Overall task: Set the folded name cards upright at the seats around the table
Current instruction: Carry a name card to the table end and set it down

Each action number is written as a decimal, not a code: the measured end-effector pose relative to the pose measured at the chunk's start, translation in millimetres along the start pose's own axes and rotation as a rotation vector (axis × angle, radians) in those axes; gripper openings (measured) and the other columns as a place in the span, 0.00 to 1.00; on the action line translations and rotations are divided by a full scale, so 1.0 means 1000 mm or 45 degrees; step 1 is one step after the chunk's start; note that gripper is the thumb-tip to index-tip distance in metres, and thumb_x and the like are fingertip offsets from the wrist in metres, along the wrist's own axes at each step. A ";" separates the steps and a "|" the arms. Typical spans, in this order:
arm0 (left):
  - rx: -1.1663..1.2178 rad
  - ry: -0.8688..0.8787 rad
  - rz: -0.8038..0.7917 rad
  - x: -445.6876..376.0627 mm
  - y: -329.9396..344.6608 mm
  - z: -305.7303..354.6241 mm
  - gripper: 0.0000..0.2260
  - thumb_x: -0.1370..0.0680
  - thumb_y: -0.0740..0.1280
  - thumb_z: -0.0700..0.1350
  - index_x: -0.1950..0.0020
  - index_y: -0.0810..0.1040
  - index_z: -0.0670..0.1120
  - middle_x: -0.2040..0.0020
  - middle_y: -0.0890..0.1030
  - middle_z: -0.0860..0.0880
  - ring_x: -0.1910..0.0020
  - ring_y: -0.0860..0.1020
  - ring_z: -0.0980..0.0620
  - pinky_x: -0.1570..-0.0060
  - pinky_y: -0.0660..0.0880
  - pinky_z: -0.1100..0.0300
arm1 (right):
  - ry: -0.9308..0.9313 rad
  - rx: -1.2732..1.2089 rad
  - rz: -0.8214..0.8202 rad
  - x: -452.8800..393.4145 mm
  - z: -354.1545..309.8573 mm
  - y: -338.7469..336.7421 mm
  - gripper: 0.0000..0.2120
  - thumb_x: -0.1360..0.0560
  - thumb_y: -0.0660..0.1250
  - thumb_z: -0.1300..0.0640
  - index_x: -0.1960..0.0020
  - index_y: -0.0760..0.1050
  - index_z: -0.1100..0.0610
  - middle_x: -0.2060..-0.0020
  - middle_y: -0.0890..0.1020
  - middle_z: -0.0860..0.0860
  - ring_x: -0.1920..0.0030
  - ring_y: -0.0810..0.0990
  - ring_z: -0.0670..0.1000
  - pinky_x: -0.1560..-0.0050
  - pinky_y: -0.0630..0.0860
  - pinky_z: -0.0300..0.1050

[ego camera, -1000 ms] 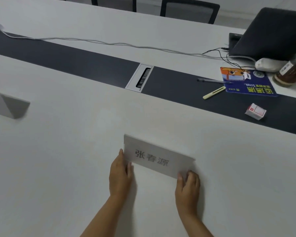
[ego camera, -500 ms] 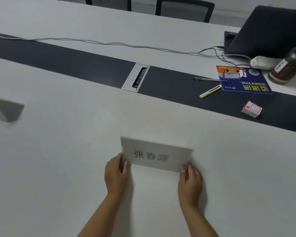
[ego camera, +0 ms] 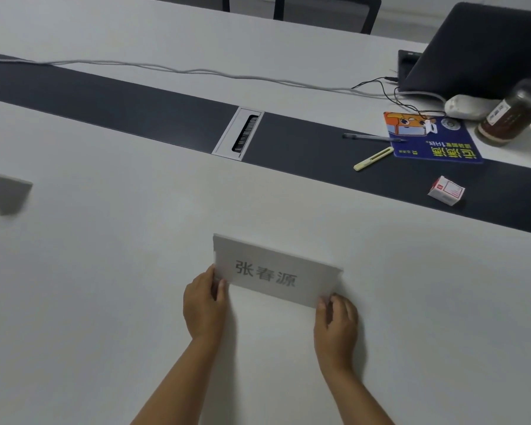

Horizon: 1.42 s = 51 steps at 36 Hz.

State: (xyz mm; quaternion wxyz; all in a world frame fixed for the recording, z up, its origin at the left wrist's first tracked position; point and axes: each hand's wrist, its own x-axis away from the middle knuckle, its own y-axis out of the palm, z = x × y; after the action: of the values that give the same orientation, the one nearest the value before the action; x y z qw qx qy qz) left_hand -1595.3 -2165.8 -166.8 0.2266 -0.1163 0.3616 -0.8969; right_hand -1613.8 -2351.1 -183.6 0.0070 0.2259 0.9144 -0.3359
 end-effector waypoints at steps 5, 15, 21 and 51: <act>-0.002 -0.013 0.003 0.000 0.001 -0.001 0.08 0.26 0.63 0.40 0.48 0.76 0.42 0.58 0.78 0.46 0.57 0.69 0.49 0.60 0.64 0.58 | 0.004 0.002 -0.014 0.000 0.001 0.001 0.21 0.30 0.55 0.53 0.62 0.75 0.70 0.65 0.80 0.65 0.60 0.78 0.62 0.58 0.66 0.44; 0.006 -0.035 -0.068 0.001 -0.005 -0.001 0.14 0.26 0.63 0.40 0.41 0.74 0.41 0.51 0.79 0.43 0.48 0.74 0.41 0.52 0.70 0.52 | 0.074 -0.045 -0.024 -0.001 -0.003 0.001 0.24 0.30 0.54 0.50 0.57 0.77 0.70 0.60 0.81 0.66 0.55 0.77 0.59 0.55 0.68 0.41; 0.100 -0.060 -0.177 0.026 -0.027 -0.004 0.25 0.26 0.66 0.40 0.31 0.63 0.39 0.33 0.71 0.39 0.34 0.69 0.42 0.34 0.64 0.47 | 0.166 -0.074 -0.128 0.020 -0.008 -0.020 0.33 0.33 0.51 0.44 0.42 0.72 0.69 0.44 0.76 0.67 0.40 0.73 0.62 0.40 0.67 0.46; 0.439 0.327 -0.587 0.382 0.048 0.104 0.41 0.37 0.61 0.71 0.32 0.65 0.46 0.34 0.70 0.47 0.39 0.70 0.54 0.44 0.71 0.60 | 0.067 -0.037 -0.204 0.138 0.173 -0.360 0.12 0.33 0.63 0.51 0.56 0.78 0.57 0.62 0.81 0.49 0.61 0.77 0.43 0.59 0.68 0.21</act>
State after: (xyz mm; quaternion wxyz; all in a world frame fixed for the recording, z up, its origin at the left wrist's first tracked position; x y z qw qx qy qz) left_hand -1873.7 -2445.9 -109.6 -0.0139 -0.0411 0.1940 -0.9800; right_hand -1911.6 -2643.7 -120.4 -0.0406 0.1606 0.9341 -0.3162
